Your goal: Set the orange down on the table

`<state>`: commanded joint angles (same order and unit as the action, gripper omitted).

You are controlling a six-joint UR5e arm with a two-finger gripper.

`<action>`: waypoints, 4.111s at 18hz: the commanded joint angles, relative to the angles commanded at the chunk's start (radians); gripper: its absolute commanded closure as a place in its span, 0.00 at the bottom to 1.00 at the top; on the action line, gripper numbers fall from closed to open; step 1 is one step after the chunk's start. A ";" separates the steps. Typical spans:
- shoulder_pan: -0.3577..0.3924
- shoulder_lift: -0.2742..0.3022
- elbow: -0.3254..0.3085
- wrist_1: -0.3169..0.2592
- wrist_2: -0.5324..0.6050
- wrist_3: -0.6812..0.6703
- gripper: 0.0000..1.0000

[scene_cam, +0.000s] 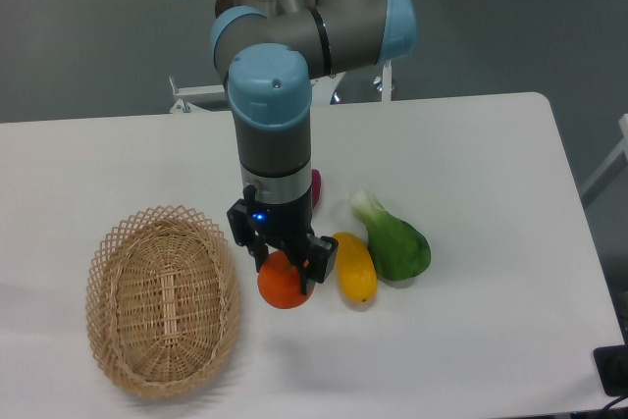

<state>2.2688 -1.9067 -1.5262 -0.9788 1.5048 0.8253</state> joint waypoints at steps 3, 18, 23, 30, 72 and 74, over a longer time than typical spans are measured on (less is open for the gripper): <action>0.000 -0.031 -0.014 0.032 0.003 0.020 0.33; -0.003 -0.212 -0.028 0.190 0.074 -0.063 0.33; -0.023 -0.244 -0.038 0.189 0.093 -0.135 0.32; -0.025 -0.247 -0.048 0.187 0.097 -0.137 0.31; -0.012 -0.161 0.006 0.125 0.118 -0.048 0.00; -0.009 -0.137 0.008 0.092 0.115 0.000 0.00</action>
<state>2.2596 -2.0434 -1.5187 -0.8865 1.6199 0.8251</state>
